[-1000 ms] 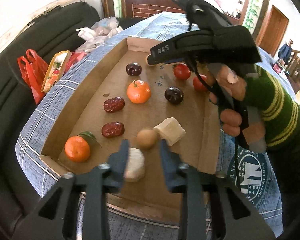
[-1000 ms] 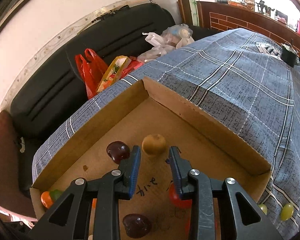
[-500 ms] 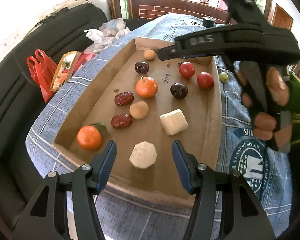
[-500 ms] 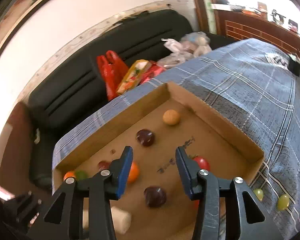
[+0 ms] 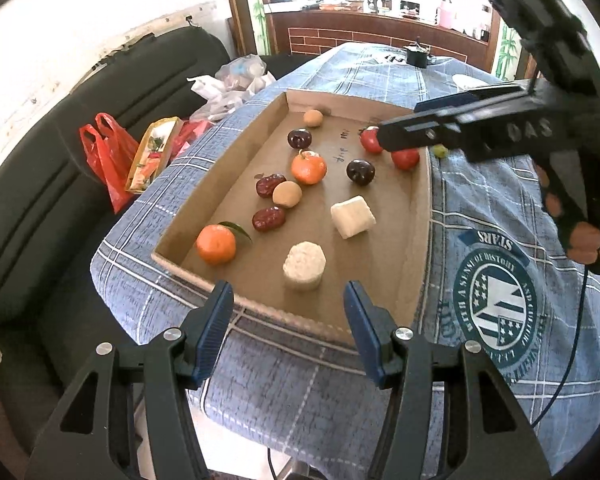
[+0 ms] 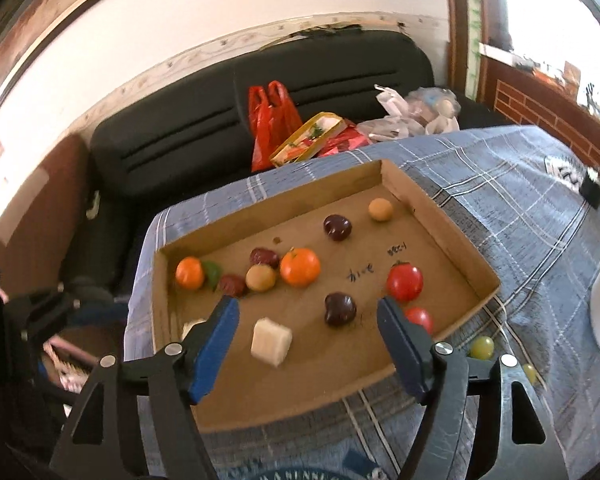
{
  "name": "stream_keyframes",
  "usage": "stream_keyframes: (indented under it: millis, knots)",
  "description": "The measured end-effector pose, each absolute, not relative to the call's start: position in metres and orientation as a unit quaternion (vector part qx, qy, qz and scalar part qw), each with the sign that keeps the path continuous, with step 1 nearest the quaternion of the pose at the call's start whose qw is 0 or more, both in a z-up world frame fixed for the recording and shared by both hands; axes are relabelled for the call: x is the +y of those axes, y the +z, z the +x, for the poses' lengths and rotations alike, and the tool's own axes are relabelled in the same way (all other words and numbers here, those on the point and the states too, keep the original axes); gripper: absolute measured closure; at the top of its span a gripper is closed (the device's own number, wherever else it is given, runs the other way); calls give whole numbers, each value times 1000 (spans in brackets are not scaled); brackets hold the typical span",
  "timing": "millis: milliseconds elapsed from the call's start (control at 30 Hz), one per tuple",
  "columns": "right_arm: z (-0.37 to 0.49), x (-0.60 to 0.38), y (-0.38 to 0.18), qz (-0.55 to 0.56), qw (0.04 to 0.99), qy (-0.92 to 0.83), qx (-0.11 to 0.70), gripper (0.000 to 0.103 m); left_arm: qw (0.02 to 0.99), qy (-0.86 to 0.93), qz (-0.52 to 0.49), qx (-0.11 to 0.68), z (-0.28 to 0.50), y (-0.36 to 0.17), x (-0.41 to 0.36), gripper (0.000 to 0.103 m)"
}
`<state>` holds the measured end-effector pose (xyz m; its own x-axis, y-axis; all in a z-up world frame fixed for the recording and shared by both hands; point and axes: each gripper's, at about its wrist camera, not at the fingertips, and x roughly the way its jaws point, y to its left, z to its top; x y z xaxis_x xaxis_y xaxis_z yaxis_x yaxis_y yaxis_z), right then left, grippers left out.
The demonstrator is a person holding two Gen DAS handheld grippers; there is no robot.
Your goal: Organize fruits
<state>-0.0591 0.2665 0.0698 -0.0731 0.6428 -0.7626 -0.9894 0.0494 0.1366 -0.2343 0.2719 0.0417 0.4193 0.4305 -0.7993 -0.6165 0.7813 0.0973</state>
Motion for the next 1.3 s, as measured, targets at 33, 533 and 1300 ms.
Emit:
stream_keyframes:
  millis: [33, 533, 1300]
  knots:
    - [-64, 261, 71, -258, 630, 647, 344, 29, 836, 312, -105, 438, -235, 42, 269, 47]
    - [-116, 212, 71, -348, 597, 673, 264, 26, 836, 318, -97, 437, -253, 50, 247, 43]
    - [-134, 204, 68, -369, 558, 702, 244, 26, 833, 347, -119, 415, -268, 58, 252, 43]
